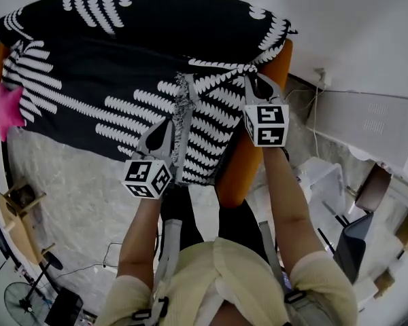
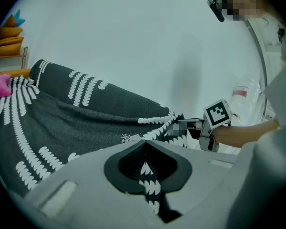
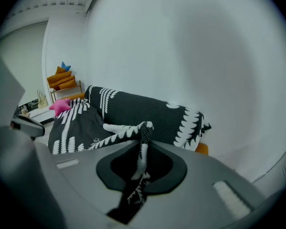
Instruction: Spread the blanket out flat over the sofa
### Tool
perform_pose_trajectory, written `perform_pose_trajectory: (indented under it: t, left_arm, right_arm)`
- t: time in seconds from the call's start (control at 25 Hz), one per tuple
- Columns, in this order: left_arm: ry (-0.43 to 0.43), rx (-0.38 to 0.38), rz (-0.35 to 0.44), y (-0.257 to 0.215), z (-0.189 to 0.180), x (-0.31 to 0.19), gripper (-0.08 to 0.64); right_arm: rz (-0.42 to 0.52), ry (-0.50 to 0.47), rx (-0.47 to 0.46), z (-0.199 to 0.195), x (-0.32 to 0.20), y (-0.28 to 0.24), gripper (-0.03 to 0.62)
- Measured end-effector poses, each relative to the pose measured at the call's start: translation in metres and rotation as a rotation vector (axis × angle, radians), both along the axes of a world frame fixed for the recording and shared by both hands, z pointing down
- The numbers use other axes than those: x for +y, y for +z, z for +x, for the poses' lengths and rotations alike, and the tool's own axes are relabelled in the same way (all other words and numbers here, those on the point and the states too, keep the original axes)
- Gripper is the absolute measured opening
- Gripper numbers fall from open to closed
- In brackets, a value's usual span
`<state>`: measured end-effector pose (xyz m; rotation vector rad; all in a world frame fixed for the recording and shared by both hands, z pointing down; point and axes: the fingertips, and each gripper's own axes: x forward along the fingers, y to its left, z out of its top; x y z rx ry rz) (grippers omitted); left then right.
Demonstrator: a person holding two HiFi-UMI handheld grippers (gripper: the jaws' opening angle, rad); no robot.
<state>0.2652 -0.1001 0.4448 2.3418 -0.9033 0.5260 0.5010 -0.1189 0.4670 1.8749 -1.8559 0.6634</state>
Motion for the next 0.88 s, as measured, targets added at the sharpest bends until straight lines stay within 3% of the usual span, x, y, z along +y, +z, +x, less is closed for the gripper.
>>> perform_pose_trajectory:
  t: [0.28, 0.56, 0.88]
  left_arm:
    - [0.073, -0.001, 0.014, 0.006, 0.029, -0.013, 0.000]
    - [0.091, 0.007, 0.014, 0.019, 0.051, -0.031, 0.000]
    - [0.105, -0.012, 0.023, 0.032, 0.072, -0.048, 0.000]
  right_arm:
    - [-0.050, 0.036, -0.006, 0.016, -0.005, 0.034, 0.028]
    - [-0.087, 0.026, 0.016, 0.023, -0.007, 0.064, 0.029]
    - [-0.121, 0.015, -0.055, 0.034, -0.016, 0.082, 0.038]
